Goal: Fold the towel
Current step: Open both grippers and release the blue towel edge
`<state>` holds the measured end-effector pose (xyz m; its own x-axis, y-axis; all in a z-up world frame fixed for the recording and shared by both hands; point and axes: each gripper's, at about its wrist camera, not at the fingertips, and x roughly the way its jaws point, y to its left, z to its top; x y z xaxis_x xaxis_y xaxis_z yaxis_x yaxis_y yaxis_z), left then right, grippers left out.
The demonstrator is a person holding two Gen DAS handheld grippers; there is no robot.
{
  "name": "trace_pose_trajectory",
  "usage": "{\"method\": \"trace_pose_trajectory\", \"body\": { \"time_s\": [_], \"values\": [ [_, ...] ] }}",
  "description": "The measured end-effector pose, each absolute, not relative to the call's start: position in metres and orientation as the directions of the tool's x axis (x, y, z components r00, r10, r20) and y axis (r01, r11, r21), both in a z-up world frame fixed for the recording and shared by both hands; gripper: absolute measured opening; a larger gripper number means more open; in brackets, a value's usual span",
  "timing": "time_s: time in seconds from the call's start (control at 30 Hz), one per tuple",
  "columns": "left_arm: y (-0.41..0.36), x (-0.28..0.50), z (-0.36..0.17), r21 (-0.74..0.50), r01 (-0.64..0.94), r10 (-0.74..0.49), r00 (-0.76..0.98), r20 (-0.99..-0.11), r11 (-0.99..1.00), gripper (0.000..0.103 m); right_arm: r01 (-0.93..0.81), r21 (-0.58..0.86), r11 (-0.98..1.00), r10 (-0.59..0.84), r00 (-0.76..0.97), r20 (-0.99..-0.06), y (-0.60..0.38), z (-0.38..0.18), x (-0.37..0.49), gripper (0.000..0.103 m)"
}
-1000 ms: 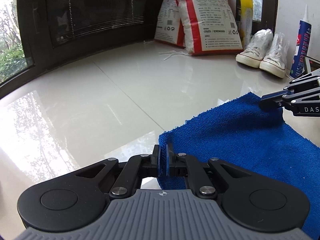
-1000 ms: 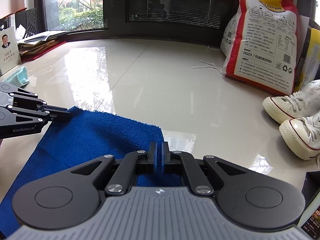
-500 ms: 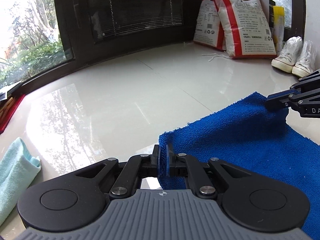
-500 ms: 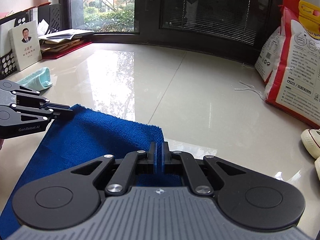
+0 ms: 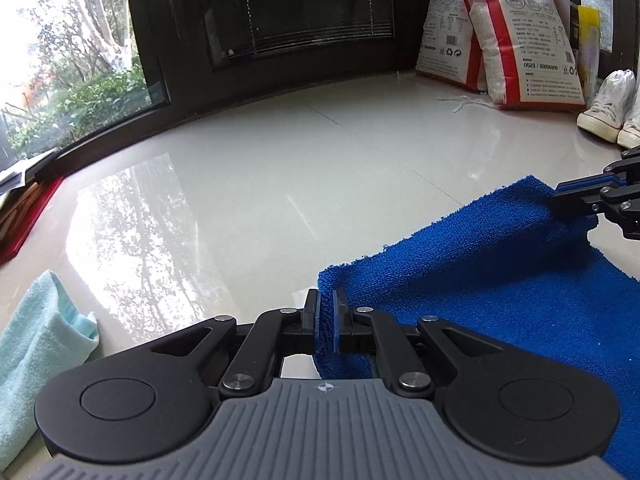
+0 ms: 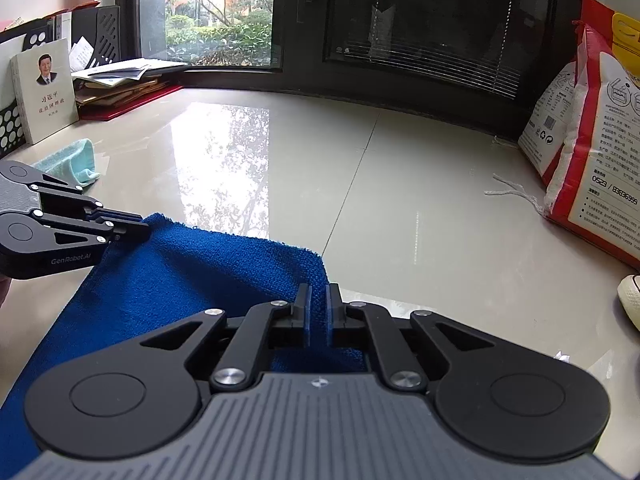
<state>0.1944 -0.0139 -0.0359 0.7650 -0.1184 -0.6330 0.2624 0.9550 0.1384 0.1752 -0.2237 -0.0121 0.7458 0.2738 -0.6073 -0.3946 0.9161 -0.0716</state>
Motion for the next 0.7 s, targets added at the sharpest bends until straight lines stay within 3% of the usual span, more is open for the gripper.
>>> {"method": "trace_pose_trajectory", "body": {
  "time_s": [0.47,0.6,0.7],
  "values": [
    [-0.015,0.191,-0.033,0.14,0.257,-0.111,0.762,-0.637,0.956,0.012,-0.381,-0.087,0.92,0.245,0.735,-0.632,-0.248,-0.017,0.147,0.019],
    [-0.011,0.187,-0.028,0.117,0.247,-0.12,0.765,-0.633,0.962,0.026,-0.371,-0.08,0.925,0.239,0.732,-0.638,-0.256,-0.019,0.139,0.021],
    [-0.007,0.183,-0.024,0.079,0.246,-0.14,0.757,-0.638,0.966,0.03,-0.365,-0.075,0.928,0.236,0.731,-0.64,-0.261,-0.019,0.132,0.023]
  ]
}}
